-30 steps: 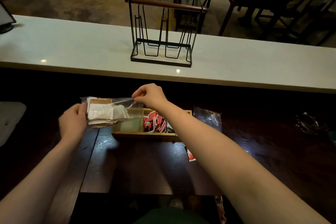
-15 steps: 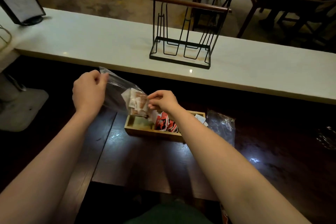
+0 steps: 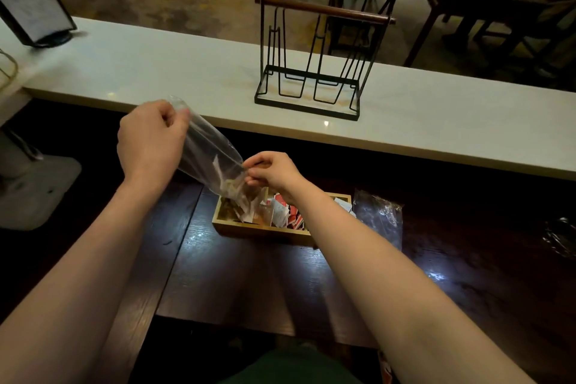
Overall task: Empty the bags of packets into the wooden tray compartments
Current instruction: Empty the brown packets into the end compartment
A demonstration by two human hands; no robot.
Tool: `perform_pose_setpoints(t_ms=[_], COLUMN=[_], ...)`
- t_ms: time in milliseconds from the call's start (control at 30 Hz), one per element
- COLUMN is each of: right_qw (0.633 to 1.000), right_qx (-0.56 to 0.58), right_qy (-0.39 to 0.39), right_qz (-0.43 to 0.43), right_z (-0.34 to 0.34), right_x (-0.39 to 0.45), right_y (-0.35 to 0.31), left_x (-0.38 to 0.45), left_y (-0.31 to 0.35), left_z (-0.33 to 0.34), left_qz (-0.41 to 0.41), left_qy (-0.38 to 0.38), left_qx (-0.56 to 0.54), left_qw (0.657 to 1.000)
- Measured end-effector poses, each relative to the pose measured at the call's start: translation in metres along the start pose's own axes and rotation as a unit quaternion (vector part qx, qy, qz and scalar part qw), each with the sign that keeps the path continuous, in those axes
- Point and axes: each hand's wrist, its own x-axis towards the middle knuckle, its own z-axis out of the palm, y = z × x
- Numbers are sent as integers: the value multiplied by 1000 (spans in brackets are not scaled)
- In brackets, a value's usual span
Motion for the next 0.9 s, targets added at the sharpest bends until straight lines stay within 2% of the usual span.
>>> perform_pose_setpoints(t_ms=[467,633,767,900], right_qw=[1000,998,996,984], right_qx=[22,40,-46,-124], right_qy=[12,15,8,89], right_qz=[-18,-49,-81,-94], right_z=[-20,-41,-52,-57], right_x=[-18,-34,-48,-60], right_y=[-15,-17,-12,2], left_x=[0,-3,-14,-30], left_y=[18,6,-3,-9], left_z=[-7,-3,6,19], left_qz=[73,65,44,39], left_qy=[-13,2,-26,-47], left_qx=[-42,-49,-92,-87], left_qw=[996,997,994,994])
